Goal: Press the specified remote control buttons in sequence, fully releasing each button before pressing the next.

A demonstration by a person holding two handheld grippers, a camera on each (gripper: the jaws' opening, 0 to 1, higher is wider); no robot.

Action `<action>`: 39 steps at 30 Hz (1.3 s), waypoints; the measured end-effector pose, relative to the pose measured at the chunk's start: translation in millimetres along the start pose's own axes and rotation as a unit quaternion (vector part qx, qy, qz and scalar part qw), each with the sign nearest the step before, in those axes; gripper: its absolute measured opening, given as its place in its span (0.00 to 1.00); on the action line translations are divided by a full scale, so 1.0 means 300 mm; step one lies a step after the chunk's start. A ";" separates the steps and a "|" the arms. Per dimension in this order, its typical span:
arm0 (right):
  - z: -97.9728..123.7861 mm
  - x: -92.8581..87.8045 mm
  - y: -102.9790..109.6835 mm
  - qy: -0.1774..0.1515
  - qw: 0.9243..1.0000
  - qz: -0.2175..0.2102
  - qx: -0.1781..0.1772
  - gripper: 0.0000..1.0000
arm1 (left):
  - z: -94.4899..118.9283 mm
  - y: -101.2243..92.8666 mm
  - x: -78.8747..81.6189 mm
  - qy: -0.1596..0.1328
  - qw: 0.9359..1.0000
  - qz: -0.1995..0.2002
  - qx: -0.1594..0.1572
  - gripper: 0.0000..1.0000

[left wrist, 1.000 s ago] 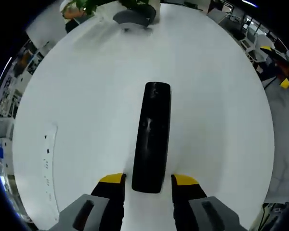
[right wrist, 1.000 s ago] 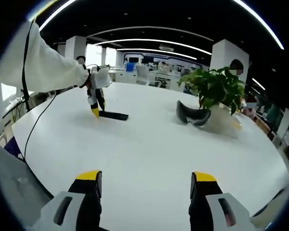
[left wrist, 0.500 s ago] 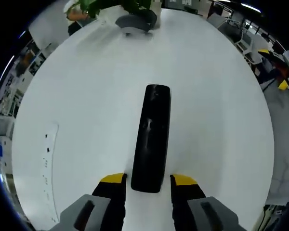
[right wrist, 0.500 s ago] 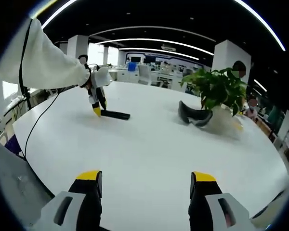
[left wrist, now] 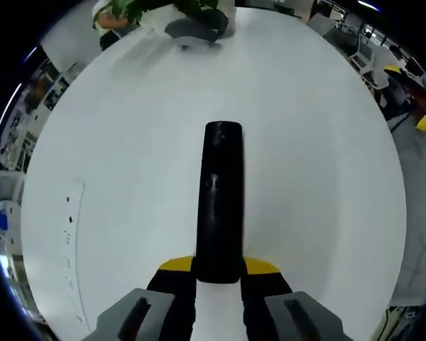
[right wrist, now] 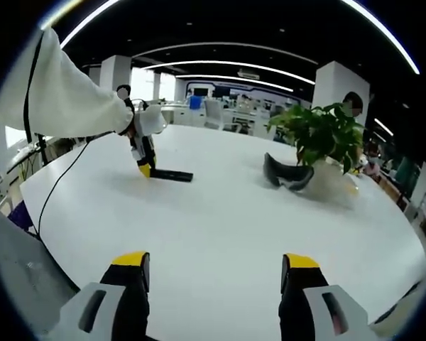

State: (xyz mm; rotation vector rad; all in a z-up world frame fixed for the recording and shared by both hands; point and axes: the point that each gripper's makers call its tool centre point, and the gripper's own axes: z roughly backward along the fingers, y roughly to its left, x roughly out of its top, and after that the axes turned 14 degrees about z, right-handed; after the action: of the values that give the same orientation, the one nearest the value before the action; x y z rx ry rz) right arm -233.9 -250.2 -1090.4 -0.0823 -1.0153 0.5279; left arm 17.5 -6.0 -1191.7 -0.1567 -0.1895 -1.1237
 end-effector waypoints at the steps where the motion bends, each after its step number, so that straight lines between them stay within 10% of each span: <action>1: 0.000 -0.001 0.001 0.001 1.000 0.000 0.001 0.74 | 0.001 -0.007 -0.002 0.001 1.000 0.001 0.000 0.22; 39: 0.011 0.028 0.018 -0.021 1.000 0.017 0.007 0.72 | -0.010 -0.353 -0.094 0.010 1.000 -0.005 0.001 0.22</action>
State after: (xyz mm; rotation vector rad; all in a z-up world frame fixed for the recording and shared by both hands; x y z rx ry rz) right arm -235.3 -242.4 -1083.6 -0.0764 -1.0528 0.5690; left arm -89.9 -26.8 -1198.0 -0.1417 -0.1739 -1.1354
